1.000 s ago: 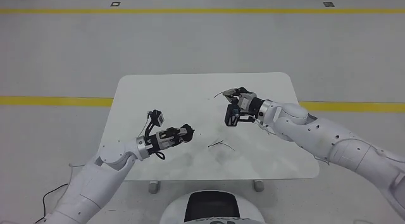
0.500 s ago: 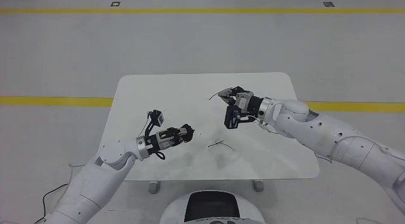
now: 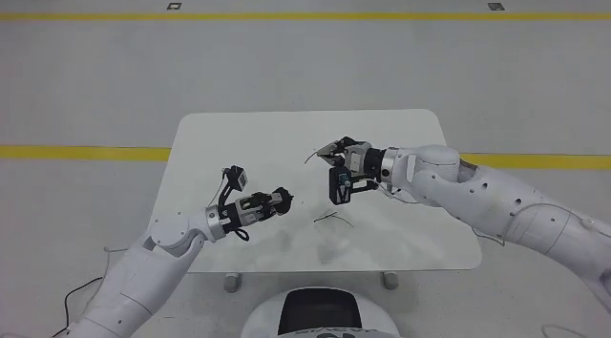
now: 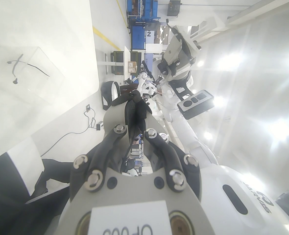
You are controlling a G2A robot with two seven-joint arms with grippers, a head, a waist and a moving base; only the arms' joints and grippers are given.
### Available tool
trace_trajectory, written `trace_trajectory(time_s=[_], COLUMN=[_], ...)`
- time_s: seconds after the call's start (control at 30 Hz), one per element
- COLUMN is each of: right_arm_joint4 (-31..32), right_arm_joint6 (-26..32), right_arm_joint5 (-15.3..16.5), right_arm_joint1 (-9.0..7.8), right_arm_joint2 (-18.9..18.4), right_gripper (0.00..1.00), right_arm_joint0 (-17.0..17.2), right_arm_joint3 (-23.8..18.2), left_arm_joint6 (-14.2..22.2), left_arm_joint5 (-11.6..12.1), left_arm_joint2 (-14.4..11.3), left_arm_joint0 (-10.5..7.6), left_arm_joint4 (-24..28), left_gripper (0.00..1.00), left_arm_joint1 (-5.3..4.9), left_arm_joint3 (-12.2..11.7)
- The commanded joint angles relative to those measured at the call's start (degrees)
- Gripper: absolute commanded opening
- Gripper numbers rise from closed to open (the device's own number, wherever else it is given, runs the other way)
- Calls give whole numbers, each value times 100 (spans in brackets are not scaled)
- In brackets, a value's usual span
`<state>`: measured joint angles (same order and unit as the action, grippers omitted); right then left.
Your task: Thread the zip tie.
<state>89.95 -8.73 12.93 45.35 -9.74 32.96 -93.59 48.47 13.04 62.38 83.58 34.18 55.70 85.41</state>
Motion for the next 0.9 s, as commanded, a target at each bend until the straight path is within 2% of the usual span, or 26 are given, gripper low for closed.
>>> trace_trajectory(time_s=[0.0, 0.23, 0.57, 0.87], right_arm_joint4=[0, 0, 0, 0], right_arm_joint6=[234, 1056, 1617, 1617], right_arm_joint5=[165, 655, 655, 655], right_arm_joint1=[-8, -13, -15, -15], right_arm_joint2=[0, 0, 0, 0], right_gripper=[0, 0, 0, 0], right_arm_joint0=[-31, -115, -89, -89], right_arm_joint3=[-108, -451, -564, -564], left_arm_joint6=[0, 0, 0, 0], left_arm_joint5=[0, 0, 0, 0], left_arm_joint2=[0, 0, 0, 0], left_arm_joint0=[0, 0, 0, 0], left_arm_joint4=[0, 0, 0, 0], left_gripper=[0, 0, 0, 0], left_arm_joint1=[0, 0, 0, 0], left_arm_joint3=[0, 0, 0, 0])
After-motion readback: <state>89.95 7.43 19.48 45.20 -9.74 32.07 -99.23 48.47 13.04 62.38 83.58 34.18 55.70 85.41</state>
